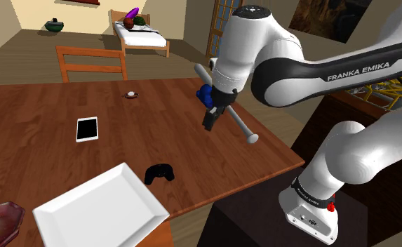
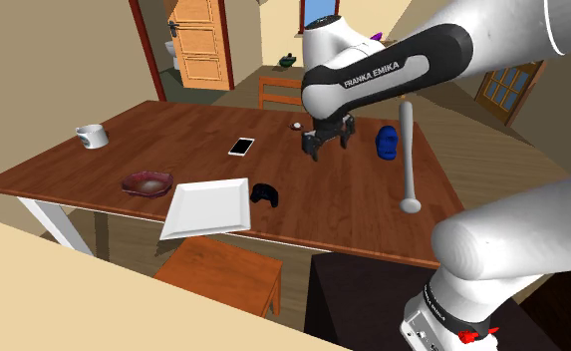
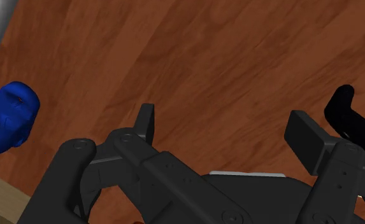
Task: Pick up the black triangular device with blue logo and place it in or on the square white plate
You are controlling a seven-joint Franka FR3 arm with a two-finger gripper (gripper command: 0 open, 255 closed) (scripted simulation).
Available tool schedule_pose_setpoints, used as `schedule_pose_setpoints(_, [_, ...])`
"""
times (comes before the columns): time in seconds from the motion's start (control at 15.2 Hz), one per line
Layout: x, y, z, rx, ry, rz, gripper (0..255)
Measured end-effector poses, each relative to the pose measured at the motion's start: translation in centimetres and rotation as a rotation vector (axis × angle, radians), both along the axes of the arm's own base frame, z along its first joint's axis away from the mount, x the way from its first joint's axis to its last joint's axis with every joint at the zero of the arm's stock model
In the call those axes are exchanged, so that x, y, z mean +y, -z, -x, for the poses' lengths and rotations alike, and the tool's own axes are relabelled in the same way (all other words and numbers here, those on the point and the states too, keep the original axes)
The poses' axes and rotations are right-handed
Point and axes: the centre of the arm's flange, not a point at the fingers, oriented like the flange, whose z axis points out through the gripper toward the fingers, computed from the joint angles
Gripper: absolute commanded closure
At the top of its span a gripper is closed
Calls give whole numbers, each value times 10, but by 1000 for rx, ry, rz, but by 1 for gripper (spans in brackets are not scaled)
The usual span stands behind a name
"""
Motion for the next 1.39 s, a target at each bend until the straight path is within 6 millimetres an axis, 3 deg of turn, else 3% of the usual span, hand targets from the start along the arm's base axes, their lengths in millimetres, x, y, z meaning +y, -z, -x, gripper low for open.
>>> schedule_pose_setpoints(0.92, [149,116,-17,-62,-87,52,0])
schedule_pose_setpoints(1.06, [162,116,-17,-96,-81,107,0])
schedule_pose_setpoints(1.39, [164,109,-34,-179,-75,81,0])
